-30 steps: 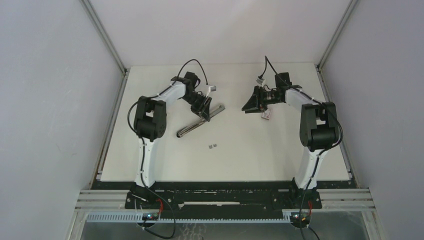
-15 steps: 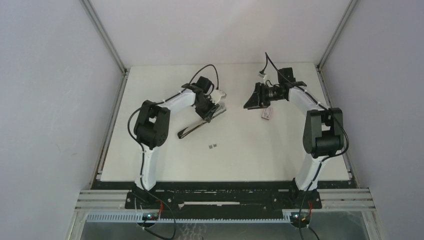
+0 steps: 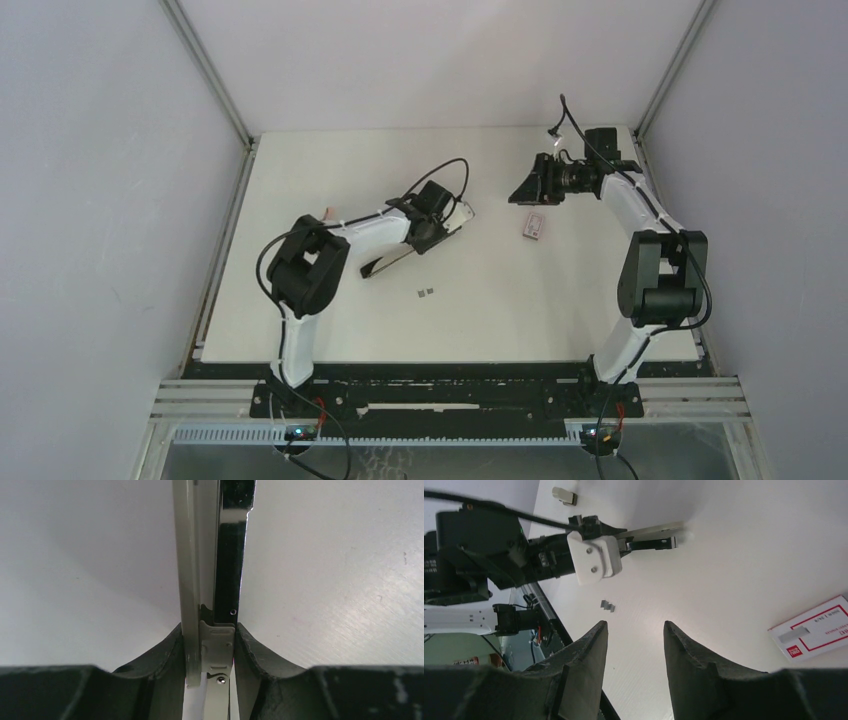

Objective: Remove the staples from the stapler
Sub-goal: Unload the staple at the center of the board.

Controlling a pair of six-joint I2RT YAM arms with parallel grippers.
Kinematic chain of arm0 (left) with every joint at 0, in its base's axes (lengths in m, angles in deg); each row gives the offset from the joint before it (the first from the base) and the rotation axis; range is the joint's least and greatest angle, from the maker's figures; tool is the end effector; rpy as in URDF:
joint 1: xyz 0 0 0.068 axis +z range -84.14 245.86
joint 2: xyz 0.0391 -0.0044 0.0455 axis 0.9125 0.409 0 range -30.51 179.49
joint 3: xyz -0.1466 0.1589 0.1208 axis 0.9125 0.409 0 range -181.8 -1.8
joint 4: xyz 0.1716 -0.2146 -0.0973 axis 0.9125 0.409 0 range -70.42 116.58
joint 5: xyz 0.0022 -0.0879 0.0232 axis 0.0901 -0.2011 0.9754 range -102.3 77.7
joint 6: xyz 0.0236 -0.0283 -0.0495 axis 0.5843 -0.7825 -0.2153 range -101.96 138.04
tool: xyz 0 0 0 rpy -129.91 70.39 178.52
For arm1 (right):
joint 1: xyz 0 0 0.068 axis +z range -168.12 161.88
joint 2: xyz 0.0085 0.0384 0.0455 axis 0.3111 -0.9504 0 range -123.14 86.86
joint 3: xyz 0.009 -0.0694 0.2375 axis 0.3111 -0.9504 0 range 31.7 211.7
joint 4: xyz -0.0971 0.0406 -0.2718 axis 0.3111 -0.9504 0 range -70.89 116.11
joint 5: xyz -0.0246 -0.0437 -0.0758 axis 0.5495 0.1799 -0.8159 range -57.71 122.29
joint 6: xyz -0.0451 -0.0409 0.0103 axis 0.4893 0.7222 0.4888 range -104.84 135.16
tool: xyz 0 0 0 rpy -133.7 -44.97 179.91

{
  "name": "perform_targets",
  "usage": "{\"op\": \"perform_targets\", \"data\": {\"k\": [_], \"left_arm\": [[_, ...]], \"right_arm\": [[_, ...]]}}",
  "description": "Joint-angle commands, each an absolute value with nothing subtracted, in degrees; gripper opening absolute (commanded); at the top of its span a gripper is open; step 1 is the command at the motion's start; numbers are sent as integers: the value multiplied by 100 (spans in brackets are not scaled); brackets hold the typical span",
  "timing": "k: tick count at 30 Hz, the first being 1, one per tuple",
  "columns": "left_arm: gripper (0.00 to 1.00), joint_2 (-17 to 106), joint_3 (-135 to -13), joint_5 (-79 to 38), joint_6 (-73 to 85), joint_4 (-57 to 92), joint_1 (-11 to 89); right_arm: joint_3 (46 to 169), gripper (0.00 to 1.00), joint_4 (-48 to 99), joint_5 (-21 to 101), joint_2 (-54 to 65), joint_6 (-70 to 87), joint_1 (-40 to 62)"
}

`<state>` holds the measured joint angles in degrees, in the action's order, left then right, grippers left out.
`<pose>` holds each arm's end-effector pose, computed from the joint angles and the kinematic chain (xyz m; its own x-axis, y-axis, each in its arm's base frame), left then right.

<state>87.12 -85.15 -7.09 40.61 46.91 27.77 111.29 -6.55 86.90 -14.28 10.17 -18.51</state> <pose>0.3569 -0.2743 0.1120 -0.4167 0.8122 -0.4084 0.8015 0.5402 0.2564 0.4047 0.0353 0.2191 -0.8493 0.0560 -0.5249 -0.4004 0.5796 0.7098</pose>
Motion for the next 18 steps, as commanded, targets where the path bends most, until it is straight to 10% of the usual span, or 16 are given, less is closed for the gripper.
{"op": "perform_targets", "data": {"k": [1,18], "left_arm": [[0,8349,-8193,279,4520,3816,2481],[0,8025,-7409,1120,5065,2751,1751]], "right_arm": [[11207,45,-476,8684,-1133,992,-1949],[11108,44,-365,8852,-1165,860,-2067]]}}
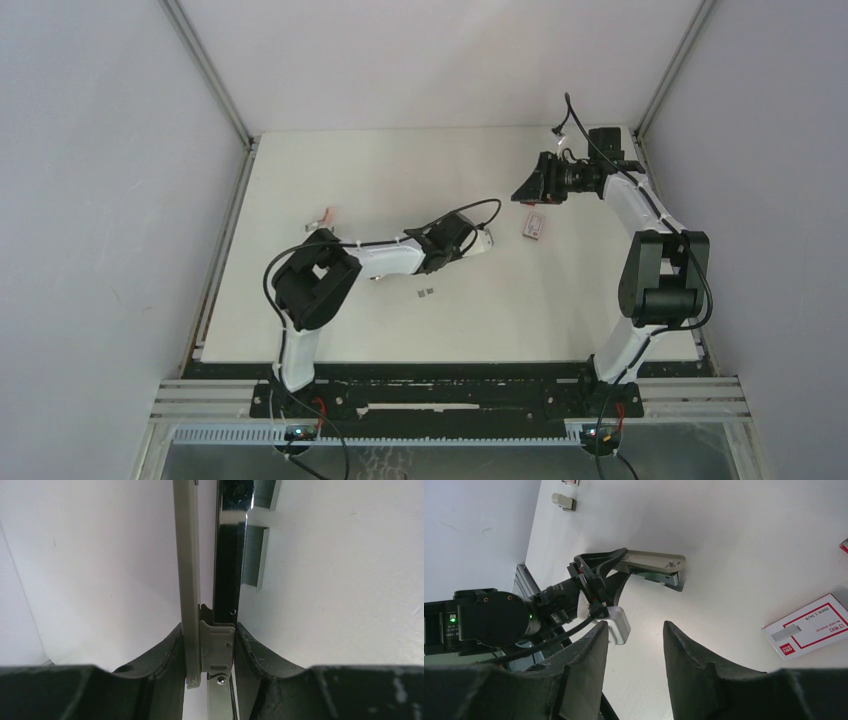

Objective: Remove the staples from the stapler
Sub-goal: Unload the staple at the center of the board, then adjust the stapler at the center of the board.

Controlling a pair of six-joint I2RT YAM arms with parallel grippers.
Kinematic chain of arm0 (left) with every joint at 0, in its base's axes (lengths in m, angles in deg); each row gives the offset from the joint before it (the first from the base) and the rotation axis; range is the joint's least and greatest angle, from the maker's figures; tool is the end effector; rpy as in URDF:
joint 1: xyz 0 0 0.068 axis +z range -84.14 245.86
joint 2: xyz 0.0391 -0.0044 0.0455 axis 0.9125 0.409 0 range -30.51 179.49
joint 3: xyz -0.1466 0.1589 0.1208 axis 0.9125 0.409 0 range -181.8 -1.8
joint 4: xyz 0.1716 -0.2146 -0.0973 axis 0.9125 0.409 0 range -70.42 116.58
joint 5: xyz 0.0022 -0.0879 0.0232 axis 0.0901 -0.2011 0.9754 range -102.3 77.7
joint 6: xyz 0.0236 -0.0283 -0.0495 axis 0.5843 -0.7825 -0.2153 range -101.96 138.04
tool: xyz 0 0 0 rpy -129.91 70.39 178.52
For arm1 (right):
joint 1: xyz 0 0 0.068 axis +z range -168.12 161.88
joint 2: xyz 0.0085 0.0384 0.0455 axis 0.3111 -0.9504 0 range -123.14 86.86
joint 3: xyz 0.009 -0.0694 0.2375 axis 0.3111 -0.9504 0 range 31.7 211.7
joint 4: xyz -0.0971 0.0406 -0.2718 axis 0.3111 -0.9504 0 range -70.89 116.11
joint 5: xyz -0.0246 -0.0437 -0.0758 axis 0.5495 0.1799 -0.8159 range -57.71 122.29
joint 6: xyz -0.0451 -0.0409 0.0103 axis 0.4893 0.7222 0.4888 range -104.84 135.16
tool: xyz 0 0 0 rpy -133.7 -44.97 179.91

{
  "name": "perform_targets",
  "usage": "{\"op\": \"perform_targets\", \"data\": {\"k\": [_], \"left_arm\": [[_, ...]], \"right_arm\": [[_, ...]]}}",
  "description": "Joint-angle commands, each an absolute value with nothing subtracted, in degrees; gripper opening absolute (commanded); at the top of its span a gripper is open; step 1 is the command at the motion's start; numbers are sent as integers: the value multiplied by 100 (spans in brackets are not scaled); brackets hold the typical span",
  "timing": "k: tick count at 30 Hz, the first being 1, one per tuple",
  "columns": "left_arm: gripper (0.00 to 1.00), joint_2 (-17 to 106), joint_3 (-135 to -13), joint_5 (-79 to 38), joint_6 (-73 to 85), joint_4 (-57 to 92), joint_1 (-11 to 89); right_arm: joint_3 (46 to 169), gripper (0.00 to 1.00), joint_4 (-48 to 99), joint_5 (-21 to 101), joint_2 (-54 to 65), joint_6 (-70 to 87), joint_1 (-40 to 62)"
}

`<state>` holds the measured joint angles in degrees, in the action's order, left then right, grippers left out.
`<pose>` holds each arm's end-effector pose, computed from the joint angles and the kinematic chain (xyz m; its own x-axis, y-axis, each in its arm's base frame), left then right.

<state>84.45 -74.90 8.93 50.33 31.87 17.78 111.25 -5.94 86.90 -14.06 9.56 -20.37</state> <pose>0.3035 -0.3127 0.0939 -0.1631 0.9268 -0.3383 0.7557 0.3378 0.5611 0.4060 0.0221 0.2209 -0.8439 0.0896 -0.5290 -0.3822 0.5917 0.7098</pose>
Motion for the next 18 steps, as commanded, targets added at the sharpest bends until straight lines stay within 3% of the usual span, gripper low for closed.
{"op": "perform_targets", "data": {"k": [1,8,18], "left_arm": [[0,8012,-7407,1150,5046,2723,1758],[0,8012,-7661,772,4768,3032,1973],[0,8182,-8384,-1232,4137,4378,2663]], "right_arm": [[11103,44,-358,8865,-1166,850,-2060],[11090,44,-343,8917,-1167,844,-2063],[11071,45,-337,9059,-1199,887,-2037]]}}
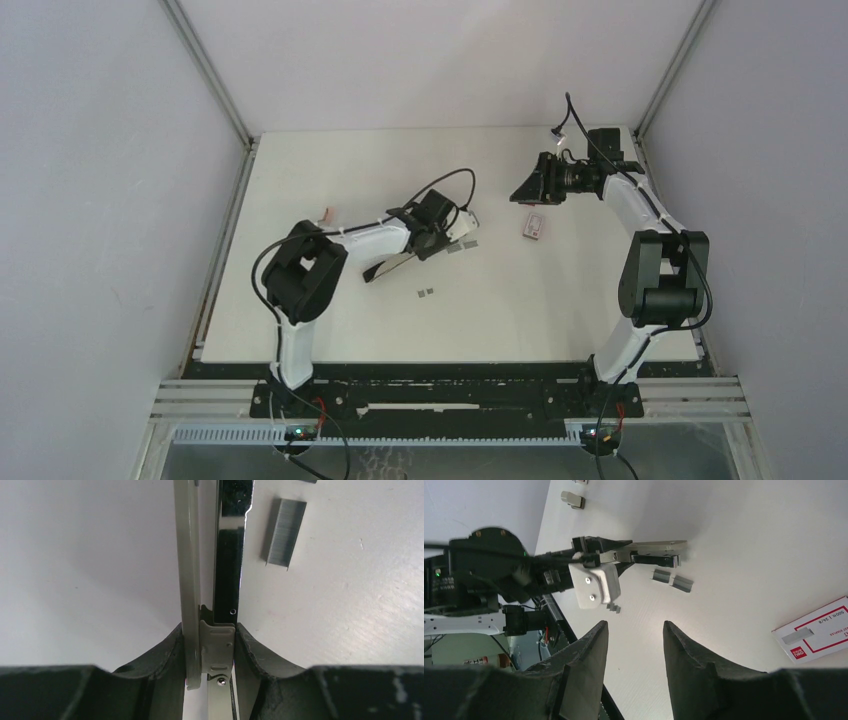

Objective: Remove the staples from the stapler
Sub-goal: Adjust the stapler at the center of the board.

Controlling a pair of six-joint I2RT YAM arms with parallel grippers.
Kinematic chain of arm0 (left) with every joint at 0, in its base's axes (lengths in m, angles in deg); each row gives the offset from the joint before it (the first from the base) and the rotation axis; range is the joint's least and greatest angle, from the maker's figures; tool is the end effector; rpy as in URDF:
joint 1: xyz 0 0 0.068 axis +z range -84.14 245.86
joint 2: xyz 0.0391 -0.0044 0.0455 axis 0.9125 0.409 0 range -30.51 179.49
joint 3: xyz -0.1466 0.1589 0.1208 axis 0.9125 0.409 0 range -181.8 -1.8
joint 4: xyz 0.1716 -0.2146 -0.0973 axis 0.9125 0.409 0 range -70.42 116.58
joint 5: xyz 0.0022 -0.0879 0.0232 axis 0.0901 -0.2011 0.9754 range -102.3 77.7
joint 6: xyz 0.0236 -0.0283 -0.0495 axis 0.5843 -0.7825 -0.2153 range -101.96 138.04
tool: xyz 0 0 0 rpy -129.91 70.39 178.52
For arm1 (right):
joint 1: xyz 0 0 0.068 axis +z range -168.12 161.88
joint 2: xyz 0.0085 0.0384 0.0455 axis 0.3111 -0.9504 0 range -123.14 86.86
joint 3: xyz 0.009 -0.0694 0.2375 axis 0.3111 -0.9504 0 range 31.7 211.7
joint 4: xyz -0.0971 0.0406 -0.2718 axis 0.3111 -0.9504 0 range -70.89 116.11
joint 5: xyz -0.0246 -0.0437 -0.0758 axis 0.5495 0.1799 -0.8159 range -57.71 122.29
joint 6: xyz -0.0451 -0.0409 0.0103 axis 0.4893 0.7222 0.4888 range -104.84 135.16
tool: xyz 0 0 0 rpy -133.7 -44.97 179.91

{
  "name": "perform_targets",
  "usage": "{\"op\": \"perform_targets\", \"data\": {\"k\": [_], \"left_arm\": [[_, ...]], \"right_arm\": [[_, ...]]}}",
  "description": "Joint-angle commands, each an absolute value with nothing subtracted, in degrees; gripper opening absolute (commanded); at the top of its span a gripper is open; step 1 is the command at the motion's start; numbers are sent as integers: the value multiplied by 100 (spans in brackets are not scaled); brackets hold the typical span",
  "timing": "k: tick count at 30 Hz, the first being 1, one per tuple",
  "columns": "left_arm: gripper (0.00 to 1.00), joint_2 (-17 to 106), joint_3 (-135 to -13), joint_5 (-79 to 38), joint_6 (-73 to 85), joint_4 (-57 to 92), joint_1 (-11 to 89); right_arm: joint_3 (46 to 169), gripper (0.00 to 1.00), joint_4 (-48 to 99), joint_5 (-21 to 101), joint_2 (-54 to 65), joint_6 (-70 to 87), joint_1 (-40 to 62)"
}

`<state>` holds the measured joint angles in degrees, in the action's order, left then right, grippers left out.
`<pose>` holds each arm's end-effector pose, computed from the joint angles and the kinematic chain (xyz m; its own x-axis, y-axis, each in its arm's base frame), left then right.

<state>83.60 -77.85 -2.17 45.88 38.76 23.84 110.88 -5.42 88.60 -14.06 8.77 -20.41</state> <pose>0.3302 -0.2864 0.1064 -0.2778 0.8690 -0.4094 0.8118 0.4403 0.3836 0.4052 0.0226 0.2202 -0.8488 0.0956 -0.5199 -0.3829 0.5669 0.7294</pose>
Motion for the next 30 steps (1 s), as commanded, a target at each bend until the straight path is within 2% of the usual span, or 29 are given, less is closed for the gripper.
{"op": "perform_targets", "data": {"k": [1,14,30], "left_arm": [[0,8212,-8460,-1446,4095,4502,2742],[0,9004,-9601,-4034,3609,5992,3555],[0,8528,-9054,-5455,2802,4979,4332]], "right_arm": [[11079,45,-338,9078,-1212,898,-2029],[11080,45,-339,9150,-1293,1007,-1832],[11127,44,-447,9259,-1399,1207,-1645]]}}
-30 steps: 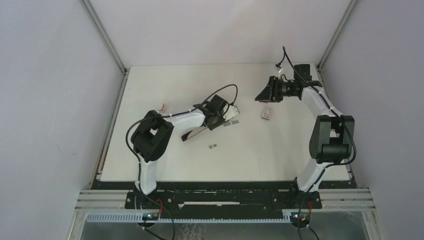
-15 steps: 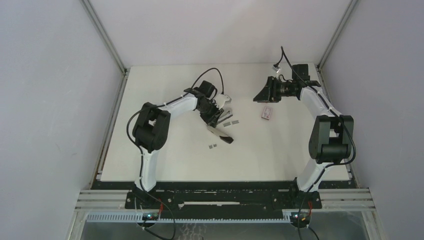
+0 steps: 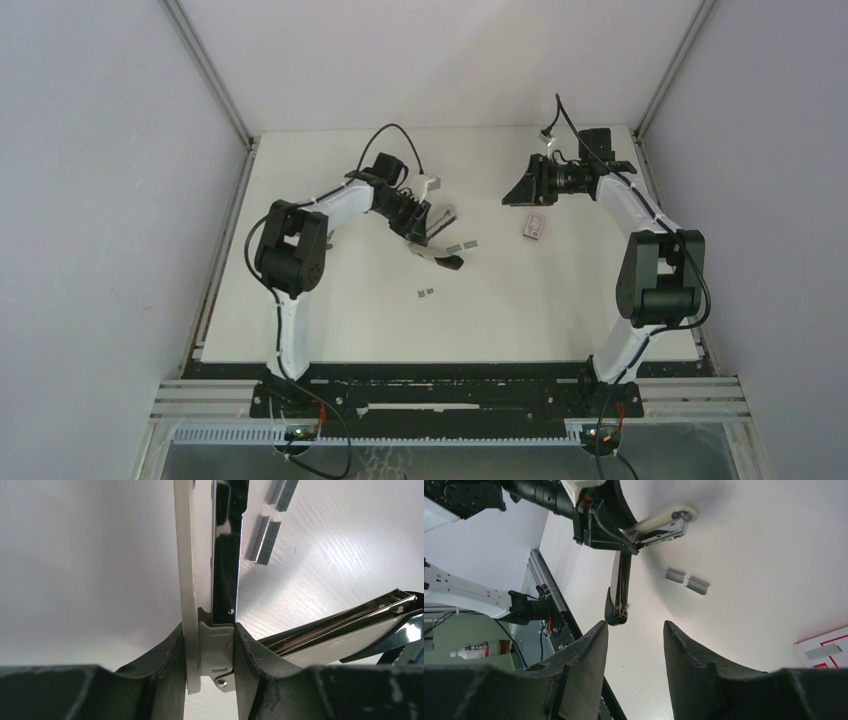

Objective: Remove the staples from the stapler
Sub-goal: Adjust the stapler at the center of the board.

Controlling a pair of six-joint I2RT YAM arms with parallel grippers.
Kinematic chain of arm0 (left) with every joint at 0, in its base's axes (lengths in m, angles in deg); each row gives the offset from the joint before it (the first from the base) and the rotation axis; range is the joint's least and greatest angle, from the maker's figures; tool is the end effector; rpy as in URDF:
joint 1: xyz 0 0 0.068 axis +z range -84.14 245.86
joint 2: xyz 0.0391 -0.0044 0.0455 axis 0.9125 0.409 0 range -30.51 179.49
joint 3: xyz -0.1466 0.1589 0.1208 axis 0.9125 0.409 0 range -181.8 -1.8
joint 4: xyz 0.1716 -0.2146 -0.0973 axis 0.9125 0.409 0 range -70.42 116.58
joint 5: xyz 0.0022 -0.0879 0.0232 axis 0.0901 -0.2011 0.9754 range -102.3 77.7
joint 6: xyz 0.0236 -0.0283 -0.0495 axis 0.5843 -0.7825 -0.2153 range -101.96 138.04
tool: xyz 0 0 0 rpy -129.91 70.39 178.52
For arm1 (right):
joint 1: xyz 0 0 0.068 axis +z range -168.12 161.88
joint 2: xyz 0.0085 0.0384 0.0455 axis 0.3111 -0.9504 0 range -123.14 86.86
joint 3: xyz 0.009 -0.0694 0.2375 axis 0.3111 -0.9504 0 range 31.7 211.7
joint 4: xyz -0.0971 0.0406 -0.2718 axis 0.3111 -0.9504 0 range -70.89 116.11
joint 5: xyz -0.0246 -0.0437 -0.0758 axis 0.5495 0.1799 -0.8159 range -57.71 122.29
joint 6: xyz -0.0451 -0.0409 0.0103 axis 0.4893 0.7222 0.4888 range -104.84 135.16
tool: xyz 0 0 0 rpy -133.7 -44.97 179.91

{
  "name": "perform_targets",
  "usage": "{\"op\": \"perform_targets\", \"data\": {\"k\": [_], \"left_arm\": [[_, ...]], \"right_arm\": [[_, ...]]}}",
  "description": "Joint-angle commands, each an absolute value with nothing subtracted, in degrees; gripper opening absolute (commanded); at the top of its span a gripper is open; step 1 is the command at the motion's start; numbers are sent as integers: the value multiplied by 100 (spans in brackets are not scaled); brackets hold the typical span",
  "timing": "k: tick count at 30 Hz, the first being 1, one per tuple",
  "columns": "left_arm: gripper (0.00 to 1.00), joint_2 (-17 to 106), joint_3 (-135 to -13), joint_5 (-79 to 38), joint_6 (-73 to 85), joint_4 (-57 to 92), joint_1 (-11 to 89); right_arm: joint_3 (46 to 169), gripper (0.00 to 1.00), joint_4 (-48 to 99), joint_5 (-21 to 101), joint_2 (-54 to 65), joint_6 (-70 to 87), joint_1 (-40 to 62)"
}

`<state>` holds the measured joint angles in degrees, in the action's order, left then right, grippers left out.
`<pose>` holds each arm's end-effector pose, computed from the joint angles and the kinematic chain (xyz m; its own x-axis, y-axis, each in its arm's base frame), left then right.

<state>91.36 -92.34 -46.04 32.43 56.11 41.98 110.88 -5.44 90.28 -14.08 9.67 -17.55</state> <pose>0.4063 -0.2082 0.1184 -0.6892 0.5311 -0.4928 0.7219 0.5615 -0.4045 0.4029 0.0436 0.2210 -0.8473 0.0422 -0.5295 -0.4328 0.5232 0.7341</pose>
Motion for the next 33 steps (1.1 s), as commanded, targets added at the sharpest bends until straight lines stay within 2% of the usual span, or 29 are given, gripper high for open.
{"op": "perform_targets", "data": {"k": [1,6,12,25,33], "left_arm": [[0,8486,-8985,-5626,2701,4857,4380],[0,8398,-8776,-6138,2147,4387,4590],[0,8299,-8556,-6326,1948,4094,4711],[0,8232,-8249,-6488,1324,3395,5022],[0,8377,-8141,-6669,977,3038,5179]], "right_arm": [[11139,44,-474,9351,-1403,1247,-1582],[11232,44,-725,9677,-1402,1750,-1139],[11575,46,-1336,9073,-1641,2531,-202],[12101,47,-2125,8658,-2265,3109,1134],[12298,48,-1781,8282,-2609,2839,1871]]}}
